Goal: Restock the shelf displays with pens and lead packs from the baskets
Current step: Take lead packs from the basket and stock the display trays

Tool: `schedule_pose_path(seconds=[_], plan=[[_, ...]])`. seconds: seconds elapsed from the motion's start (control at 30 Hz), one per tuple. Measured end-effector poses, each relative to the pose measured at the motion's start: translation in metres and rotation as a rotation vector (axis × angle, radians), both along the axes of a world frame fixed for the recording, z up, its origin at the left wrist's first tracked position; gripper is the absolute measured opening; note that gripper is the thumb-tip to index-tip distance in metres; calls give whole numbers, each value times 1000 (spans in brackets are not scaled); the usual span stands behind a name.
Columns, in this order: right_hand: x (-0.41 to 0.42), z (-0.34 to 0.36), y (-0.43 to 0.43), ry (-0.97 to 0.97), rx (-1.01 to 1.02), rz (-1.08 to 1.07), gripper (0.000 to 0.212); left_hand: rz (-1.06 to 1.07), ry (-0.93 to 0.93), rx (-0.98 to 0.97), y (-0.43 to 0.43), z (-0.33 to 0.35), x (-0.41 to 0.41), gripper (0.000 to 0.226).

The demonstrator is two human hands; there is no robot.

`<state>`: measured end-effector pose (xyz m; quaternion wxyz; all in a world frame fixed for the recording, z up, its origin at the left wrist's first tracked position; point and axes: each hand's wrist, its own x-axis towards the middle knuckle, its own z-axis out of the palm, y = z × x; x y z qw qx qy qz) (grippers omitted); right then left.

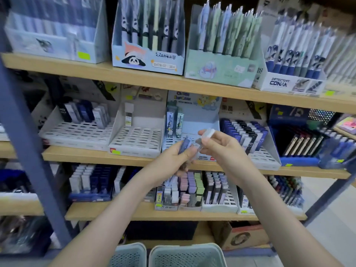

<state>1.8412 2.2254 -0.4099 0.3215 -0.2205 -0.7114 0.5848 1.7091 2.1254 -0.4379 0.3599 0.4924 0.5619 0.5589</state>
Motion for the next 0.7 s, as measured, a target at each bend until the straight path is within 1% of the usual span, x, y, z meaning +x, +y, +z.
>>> schedule_pose_path(seconds=[0.1, 0.17, 0.23, 0.33, 0.4, 0.43, 0.5, 0.53, 0.57, 0.63, 0.67, 0.7], plan=[[-25, 3, -9, 58, -55, -4, 19, 102, -5, 3, -15, 0, -28, 20], [-47, 5, -16, 107, -73, -22, 19, 235, 2, -19, -30, -1, -50, 22], [-72, 5, -22, 133, -60, -32, 21, 353, -28, -25, -49, -3, -74, 25], [-112, 3, -33, 127, 24, -26, 22, 449, -97, -62, -73, -3, -112, 30], [-139, 4, -36, 121, 86, -28, 23, 480, -201, -110, -82, 2, -133, 26], [-153, 4, -37, 121, 97, -36, 23, 475, -277, -91, -88, 4, -142, 21], [-181, 2, -35, 95, 117, -64, 23, 410, -394, 51, -100, 2, -153, 6], [-194, 1, -33, 62, 137, -82, 24, 392, -390, 105, -106, 1, -156, 5], [-204, 0, -32, 20, 149, -102, 29, 387, -359, 131, -112, 0, -159, 5], [-219, -2, -29, -55, 134, -157, 46, 405, -298, 151, -117, -2, -166, 9], [-225, -3, -27, -80, 135, -178, 50, 409, -278, 160, -119, -4, -169, 10], [-230, -5, -23, -106, 149, -194, 51, 411, -267, 168, -120, -3, -173, 11]])
